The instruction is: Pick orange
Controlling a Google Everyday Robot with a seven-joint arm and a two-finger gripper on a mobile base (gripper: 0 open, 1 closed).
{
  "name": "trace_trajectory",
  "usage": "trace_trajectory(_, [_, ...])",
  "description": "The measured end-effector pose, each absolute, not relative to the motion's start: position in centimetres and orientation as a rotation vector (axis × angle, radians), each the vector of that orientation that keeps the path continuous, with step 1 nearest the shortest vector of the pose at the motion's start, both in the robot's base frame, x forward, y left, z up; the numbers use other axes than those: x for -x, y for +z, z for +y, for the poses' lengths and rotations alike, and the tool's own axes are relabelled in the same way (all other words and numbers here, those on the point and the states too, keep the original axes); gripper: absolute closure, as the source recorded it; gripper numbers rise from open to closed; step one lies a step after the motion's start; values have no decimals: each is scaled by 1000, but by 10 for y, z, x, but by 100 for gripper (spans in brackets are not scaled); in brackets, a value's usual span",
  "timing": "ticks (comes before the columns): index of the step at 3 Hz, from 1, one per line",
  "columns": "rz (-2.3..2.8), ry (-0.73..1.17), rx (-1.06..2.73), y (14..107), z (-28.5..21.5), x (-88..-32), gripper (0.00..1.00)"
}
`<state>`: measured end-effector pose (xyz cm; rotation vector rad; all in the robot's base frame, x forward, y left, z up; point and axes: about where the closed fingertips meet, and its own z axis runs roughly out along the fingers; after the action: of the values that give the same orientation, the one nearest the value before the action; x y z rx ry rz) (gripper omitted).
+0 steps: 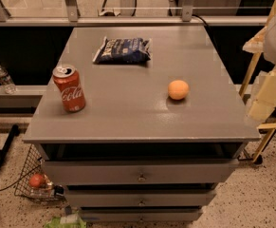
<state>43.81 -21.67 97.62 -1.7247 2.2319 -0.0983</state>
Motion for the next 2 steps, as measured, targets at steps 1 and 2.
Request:
trace_trajectory(1, [2232,-99,1725,976,-217,-438,0])
trace_trajectory(2, [2220,-12,1626,961,-215,-447,0])
